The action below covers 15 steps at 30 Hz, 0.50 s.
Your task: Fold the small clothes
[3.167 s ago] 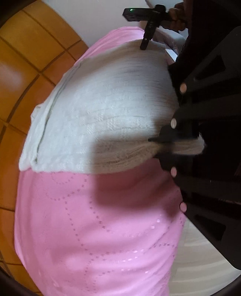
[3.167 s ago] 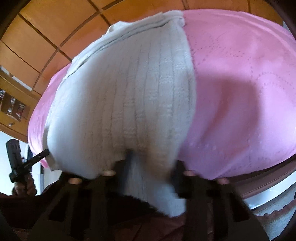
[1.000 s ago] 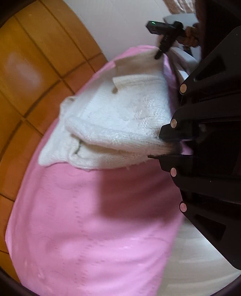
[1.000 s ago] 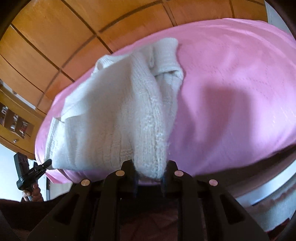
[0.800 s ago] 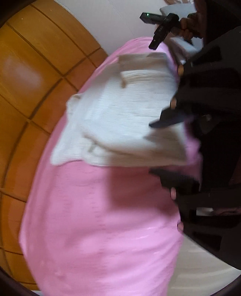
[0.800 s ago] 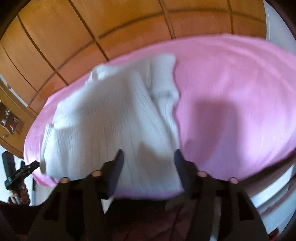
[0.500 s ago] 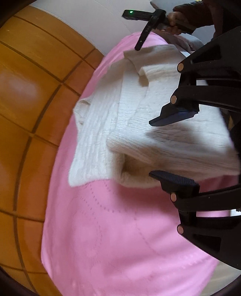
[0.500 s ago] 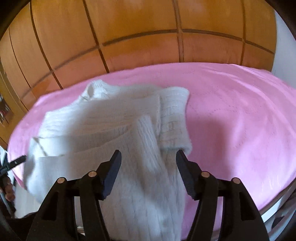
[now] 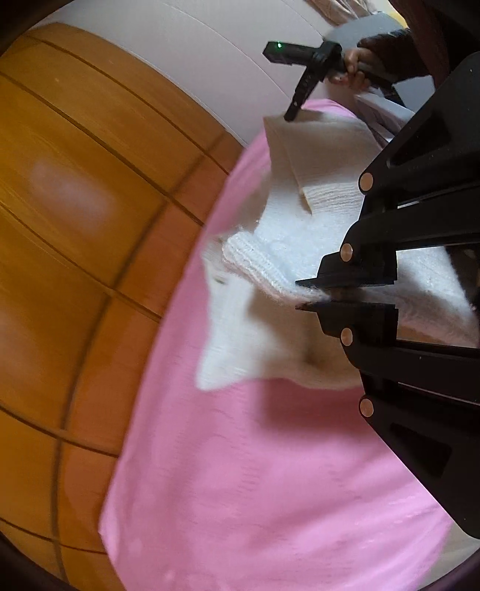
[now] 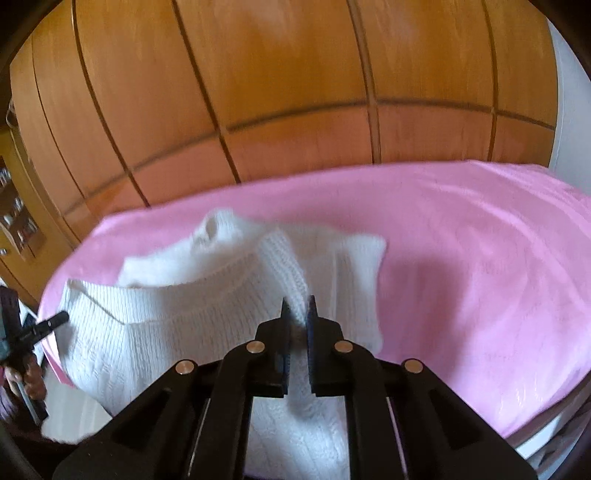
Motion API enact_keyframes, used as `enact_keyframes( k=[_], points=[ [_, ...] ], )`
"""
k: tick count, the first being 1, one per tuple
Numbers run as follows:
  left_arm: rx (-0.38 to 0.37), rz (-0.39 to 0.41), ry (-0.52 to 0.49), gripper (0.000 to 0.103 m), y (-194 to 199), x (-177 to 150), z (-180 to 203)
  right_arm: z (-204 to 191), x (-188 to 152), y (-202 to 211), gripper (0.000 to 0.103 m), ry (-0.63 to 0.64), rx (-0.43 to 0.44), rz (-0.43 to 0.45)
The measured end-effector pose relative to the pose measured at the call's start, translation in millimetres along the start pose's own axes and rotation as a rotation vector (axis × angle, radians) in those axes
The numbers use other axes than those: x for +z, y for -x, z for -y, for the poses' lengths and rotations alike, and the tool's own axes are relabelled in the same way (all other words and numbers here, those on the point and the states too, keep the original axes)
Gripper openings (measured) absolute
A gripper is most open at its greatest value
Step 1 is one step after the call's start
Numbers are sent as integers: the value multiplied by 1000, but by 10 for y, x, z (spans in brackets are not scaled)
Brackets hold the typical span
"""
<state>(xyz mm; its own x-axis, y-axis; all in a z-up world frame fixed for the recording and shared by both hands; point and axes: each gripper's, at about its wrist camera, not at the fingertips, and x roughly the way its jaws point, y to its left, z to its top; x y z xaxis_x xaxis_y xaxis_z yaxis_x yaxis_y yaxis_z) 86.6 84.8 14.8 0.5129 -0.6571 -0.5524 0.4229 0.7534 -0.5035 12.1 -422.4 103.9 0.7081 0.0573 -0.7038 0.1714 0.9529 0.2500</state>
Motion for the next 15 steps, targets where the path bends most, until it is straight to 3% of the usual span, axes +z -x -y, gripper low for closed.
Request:
enact_keyframes(
  k=[9,12,15],
  points=[
    [35,47,78,5,-599,651,-243,160,554,-707,6,-71,-76,28],
    [67,22,119,5,-898,841,-381,252,654,-1035,6,-99,-124,-2],
    [144,-28,125,5,-1221,921,-473,355,643,-1416,6,-126,-182,-66]
  ],
)
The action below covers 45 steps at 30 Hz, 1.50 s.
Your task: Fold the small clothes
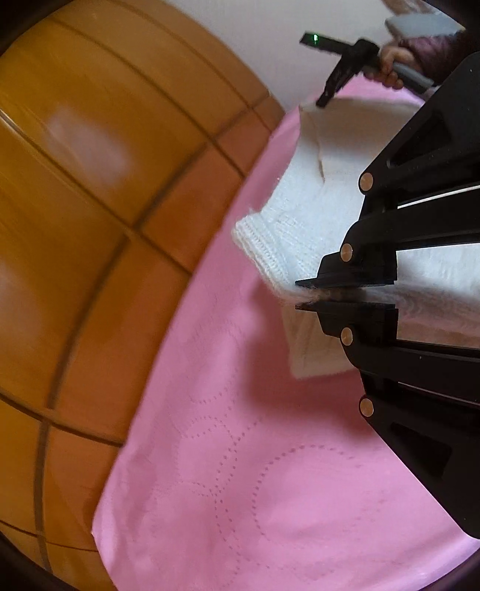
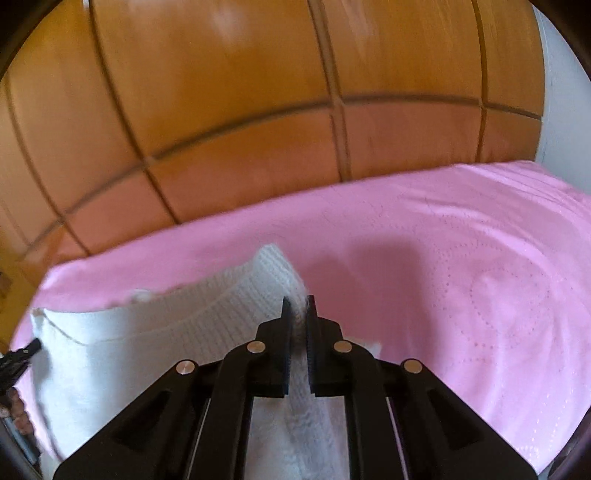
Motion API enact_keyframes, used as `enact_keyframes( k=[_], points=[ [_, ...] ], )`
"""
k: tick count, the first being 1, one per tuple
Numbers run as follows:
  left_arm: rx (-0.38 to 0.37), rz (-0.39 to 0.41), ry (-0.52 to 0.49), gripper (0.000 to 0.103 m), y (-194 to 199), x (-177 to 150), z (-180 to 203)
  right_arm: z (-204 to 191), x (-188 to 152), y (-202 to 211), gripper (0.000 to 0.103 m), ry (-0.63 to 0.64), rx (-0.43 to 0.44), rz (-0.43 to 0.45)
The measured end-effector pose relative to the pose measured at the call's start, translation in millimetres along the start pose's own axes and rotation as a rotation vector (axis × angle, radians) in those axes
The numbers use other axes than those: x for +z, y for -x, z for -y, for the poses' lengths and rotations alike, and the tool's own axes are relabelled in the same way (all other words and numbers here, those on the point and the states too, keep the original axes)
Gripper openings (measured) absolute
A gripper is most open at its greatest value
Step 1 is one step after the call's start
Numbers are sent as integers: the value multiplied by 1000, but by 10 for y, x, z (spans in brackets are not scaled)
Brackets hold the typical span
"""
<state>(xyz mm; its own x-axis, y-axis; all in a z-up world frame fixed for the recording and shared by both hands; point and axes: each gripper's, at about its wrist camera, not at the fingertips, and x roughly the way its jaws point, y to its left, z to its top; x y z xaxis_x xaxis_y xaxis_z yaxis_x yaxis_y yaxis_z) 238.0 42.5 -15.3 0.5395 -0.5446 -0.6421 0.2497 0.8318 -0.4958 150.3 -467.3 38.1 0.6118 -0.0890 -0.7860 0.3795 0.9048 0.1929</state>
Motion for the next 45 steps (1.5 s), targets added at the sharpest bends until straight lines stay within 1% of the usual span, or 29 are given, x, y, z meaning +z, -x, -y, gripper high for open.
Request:
enact_keyframes(
  k=[2,3,4,5,6,7,8,9,11,12,14,15,17,19,20,21,22,23,24,25,27,32,35,36,38,40,42,43,45],
  points=[
    [63,-48,16,5,-225,21,-42,31,-37,-178,6,-12,-16,-39],
    [120,-61,24,5,-296,21,-65,37,-59,-234,6,-8,-20,-50],
    [139,-59,28,5,-298,23,-74,38,-78,-244,7,-4,-25,-53],
    [147,-53,29,14,-274,23,-75,46,-84,-224,13,-2,-29,-46],
    [156,-37,32,33,-204,21,-70,58,-93,-155,20,-2,-39,-21],
    [152,-15,36,41,-134,5,-64,54,-96,-92,39,0,-40,1],
    [127,16,33,43,-45,0,-33,37,-97,-7,45,4,-40,31],
    [95,38,12,43,28,-9,3,2,-107,107,45,14,-29,61],
    [60,58,-67,43,119,-36,186,-90,-140,242,46,25,18,78],
    [40,55,-103,43,128,-61,271,-185,-179,298,47,42,72,68],
    [-14,6,-181,43,35,-126,497,-406,-284,306,50,90,151,22],
    [-16,-16,-214,47,-28,-162,582,-492,-327,266,50,109,164,1],
    [14,-61,-271,48,-231,-247,742,-666,-429,157,50,148,178,-50],
    [23,-132,-284,48,-446,-293,801,-793,-514,13,50,185,163,-102],
    [36,-150,-286,46,-530,-315,801,-833,-555,-70,49,197,146,-125],
    [48,-161,-293,29,-596,-335,812,-847,-571,-113,48,201,139,-132],
    [61,-157,-304,18,-641,-355,827,-858,-581,-114,38,204,141,-133],
    [67,-143,-304,5,-651,-355,825,-859,-577,-102,25,207,151,-134],
    [60,-127,-297,4,-627,-359,806,-857,-565,-87,14,208,158,-133],
    [50,-100,-286,4,-588,-347,797,-839,-533,-67,8,208,155,-129],
    [41,-60,-272,3,-510,-317,784,-820,-501,17,6,206,159,-101],
    [45,41,-240,3,-381,-130,848,-803,-264,189,5,163,167,6],
    [60,63,-214,3,-429,-41,846,-849,-219,123,5,173,134,26],
    [80,64,-219,3,-461,-26,848,-884,-235,31,5,190,102,22],
    [136,40,-230,3,-640,-13,851,-930,-284,-177,5,201,67,-16],
    [189,-15,-228,3,-875,-55,796,-922,-340,-403,5,201,34,-63],
    [274,-59,-218,0,-1073,-117,674,-897,-417,-520,6,192,17,-75],
    [259,-85,-190,0,-1133,-135,582,-883,-418,-520,6,183,19,-76],
    [233,-75,-135,0,-1068,-99,510,-857,-395,-502,12,175,29,-77]
  ],
)
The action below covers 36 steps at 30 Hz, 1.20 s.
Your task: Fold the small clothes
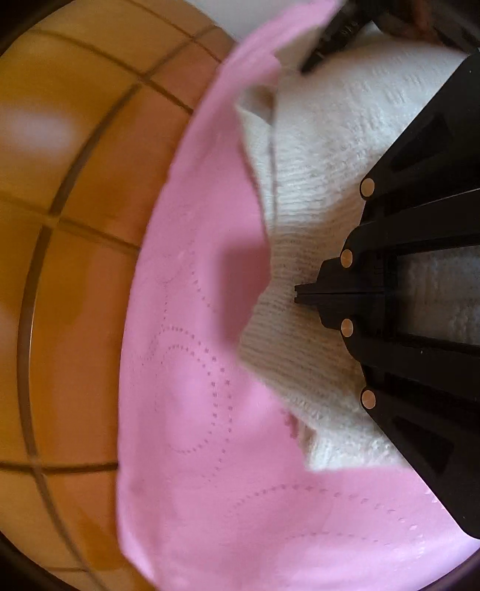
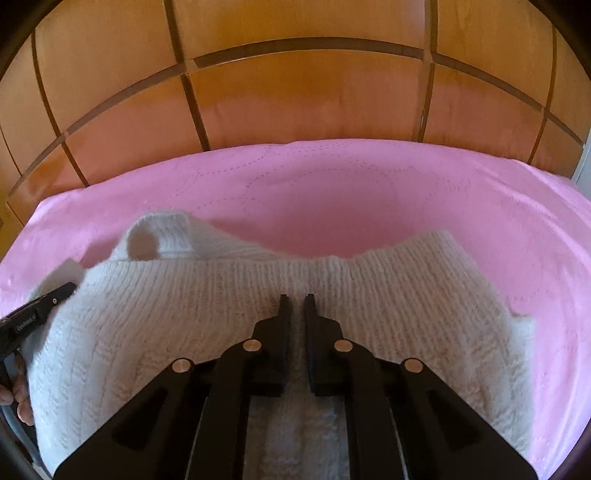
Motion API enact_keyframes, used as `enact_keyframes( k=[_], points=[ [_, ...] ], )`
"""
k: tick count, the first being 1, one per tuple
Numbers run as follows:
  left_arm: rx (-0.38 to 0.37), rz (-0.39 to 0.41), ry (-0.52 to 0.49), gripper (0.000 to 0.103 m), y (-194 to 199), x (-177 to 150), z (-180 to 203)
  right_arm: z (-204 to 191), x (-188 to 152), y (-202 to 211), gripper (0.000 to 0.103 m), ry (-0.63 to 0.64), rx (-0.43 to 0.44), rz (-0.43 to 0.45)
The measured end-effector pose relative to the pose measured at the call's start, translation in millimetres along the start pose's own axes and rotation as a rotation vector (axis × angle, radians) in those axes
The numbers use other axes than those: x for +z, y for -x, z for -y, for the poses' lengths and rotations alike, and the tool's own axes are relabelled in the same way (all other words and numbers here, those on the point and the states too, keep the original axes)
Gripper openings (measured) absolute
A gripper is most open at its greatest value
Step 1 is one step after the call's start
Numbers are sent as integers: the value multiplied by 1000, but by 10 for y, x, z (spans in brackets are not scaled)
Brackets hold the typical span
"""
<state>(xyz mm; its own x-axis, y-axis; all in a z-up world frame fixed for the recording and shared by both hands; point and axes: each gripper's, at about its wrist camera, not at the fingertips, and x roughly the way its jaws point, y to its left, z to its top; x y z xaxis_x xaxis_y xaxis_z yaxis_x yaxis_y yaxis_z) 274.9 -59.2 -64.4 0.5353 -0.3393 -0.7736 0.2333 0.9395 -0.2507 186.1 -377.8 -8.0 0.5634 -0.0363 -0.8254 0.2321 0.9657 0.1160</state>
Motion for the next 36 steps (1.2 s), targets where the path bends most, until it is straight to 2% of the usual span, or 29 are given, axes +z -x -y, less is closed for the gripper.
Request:
enact_keyframes(
  k=[2,3,4,5,6,7,8,9,11,15,17,18,20,22,27,31,33,36],
  points=[
    [9,9,7,0,102,4,-24,26,5,48,30,-2,0,9],
    [22,18,5,0,166,-11,-21,26,-1,118,35,-6,0,23],
    [24,32,-1,0,262,-44,-20,21,-15,191,44,-12,7,37],
    [23,49,-7,5,361,-81,-18,13,-44,264,49,-19,22,53],
    [22,67,-12,25,464,-127,-13,0,-72,364,50,-23,42,69],
    [7,88,-13,36,590,-191,-17,-28,-108,458,52,-17,59,78],
    [-19,111,-9,52,723,-265,-24,-51,-144,528,55,-12,74,84],
    [-43,134,-10,54,849,-346,-22,-96,-217,635,58,-3,103,92],
    [-68,149,-32,54,1004,-477,-2,-173,-360,782,65,17,147,94],
    [-132,156,-113,54,1238,-839,190,-415,-738,950,72,106,207,80],
    [-110,134,-172,54,1251,-1032,283,-508,-985,1020,79,173,186,78],
    [-92,97,-191,54,1190,-1135,299,-556,-1072,982,81,203,174,71],
    [-65,45,-175,55,1071,-1260,251,-567,-1270,934,85,246,128,50],
    [-50,54,-191,55,1029,-1338,232,-506,-1414,821,86,280,73,33],
    [-41,72,-144,57,1241,-1272,361,-431,-1402,916,86,240,87,42],
    [-42,102,-144,57,1411,-1256,489,-257,-1286,1056,87,158,87,71],
    [-27,112,-154,67,1446,-1221,535,-148,-1239,1098,87,128,63,81],
    [-25,133,-162,68,1532,-1218,593,91,-1221,1070,88,53,23,60]
  ],
)
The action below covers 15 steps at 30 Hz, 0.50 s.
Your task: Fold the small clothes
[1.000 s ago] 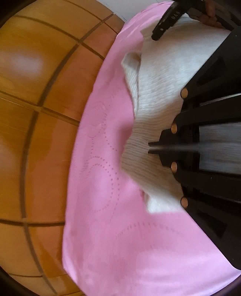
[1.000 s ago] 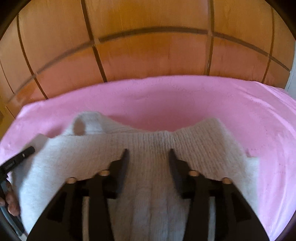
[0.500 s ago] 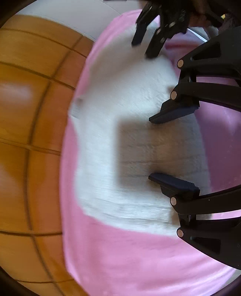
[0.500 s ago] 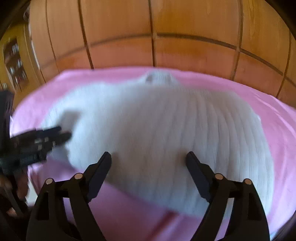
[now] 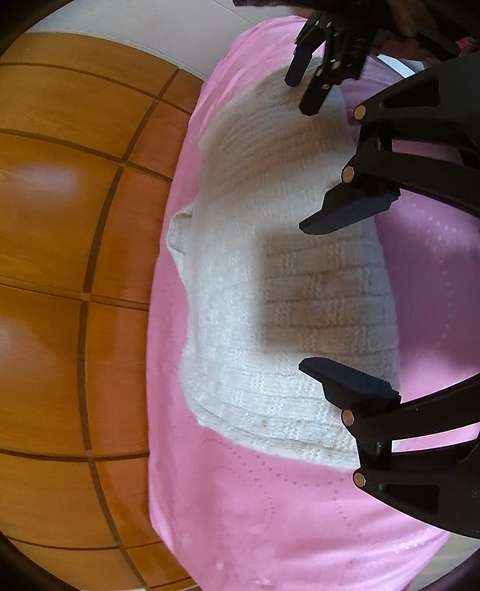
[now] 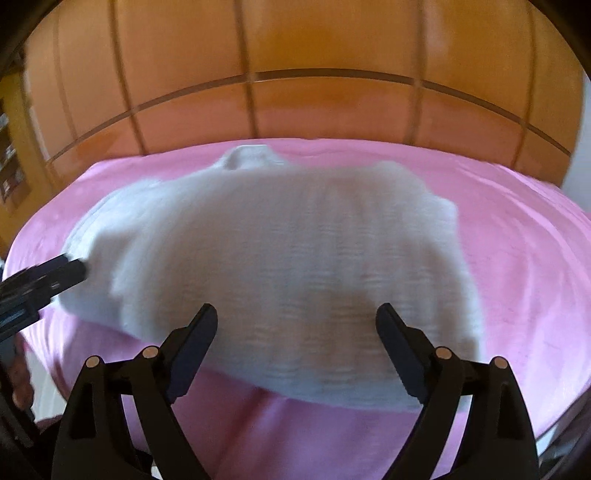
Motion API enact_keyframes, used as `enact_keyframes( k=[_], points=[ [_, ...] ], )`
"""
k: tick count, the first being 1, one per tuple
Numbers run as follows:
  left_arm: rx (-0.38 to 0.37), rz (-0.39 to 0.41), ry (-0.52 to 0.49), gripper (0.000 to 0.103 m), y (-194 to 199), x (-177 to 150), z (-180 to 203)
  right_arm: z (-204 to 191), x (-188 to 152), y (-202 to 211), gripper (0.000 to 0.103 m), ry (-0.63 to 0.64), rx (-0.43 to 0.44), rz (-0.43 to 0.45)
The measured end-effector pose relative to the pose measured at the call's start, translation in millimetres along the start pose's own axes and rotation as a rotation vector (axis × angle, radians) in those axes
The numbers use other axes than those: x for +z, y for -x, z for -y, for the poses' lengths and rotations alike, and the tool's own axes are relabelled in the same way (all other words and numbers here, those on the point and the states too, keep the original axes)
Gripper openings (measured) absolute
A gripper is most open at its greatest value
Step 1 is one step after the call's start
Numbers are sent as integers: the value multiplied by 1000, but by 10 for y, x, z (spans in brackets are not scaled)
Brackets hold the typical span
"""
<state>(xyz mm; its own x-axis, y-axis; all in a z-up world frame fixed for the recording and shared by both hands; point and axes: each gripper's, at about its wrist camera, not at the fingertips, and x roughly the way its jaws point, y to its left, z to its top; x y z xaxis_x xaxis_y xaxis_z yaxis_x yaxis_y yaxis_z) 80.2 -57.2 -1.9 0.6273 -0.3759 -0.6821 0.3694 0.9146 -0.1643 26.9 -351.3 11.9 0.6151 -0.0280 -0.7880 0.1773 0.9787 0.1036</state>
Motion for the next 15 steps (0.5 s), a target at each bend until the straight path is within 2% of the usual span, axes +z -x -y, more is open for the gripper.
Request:
enact_keyframes(
  k=[3,6,11,15],
  points=[
    [24,13,-16,68,56,16,36,269,-2,-86,88,-98,-9,-37],
    [37,19,-22,68,95,40,29,452,-32,-152,88,-172,46,-50],
    [70,11,-14,68,114,38,-78,436,-45,-172,90,-166,48,-47],
    [140,6,24,68,152,40,-337,523,-46,-199,93,-183,104,-74]
  ],
)
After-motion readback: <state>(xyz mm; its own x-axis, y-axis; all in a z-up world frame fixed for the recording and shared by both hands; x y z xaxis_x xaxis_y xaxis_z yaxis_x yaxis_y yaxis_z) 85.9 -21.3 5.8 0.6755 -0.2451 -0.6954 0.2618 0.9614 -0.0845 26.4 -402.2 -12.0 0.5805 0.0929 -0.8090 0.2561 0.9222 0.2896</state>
